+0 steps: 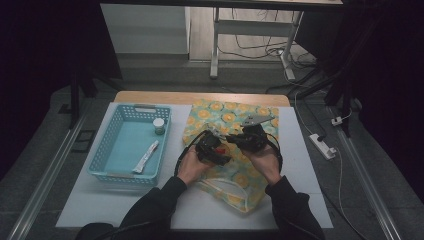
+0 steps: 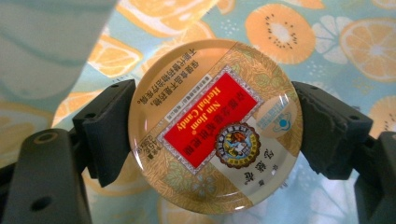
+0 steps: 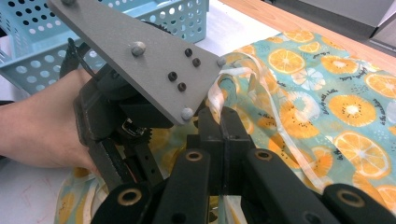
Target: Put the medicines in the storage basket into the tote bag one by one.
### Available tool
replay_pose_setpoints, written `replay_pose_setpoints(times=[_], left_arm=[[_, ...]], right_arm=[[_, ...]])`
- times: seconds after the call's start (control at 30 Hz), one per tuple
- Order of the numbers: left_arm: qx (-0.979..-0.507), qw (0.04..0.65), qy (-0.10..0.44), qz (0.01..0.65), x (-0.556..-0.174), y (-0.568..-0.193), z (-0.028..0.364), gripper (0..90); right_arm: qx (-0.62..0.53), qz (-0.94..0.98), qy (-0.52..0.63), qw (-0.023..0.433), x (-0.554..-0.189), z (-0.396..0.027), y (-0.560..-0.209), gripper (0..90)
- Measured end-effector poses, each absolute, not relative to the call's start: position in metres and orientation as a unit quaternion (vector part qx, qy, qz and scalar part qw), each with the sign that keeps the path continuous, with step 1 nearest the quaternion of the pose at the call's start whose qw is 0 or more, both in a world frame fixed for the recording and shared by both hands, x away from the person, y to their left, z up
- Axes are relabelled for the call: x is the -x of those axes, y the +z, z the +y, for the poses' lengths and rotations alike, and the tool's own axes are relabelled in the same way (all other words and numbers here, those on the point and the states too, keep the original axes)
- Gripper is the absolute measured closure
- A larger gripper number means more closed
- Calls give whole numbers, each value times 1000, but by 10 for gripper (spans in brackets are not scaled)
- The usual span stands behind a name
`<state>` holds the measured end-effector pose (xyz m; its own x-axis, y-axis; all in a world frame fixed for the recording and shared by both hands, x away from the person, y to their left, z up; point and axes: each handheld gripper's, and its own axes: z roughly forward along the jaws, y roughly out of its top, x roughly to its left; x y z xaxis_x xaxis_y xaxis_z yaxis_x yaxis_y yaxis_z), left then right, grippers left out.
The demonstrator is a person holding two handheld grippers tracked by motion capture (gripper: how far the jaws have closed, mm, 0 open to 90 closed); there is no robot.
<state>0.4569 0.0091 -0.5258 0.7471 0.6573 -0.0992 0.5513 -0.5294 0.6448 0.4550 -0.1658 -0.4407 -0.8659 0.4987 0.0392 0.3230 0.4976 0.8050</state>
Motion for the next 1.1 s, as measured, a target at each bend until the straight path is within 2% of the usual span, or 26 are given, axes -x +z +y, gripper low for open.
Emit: replay_pose_setpoints(times=[0.33, 0.67, 1.1], left_arm=[[-865, 358, 81, 342, -452, -514, 14, 112], [-863, 380, 44, 329, -442, -500, 20, 23], [-867, 402, 13, 295, -418, -480, 35, 0]], right_arm=[[-242, 858, 441, 101, -457, -169, -442, 900], [-242, 856, 445, 102, -457, -171, -440, 900], [-238, 856, 449, 98, -455, -169, -438, 900]])
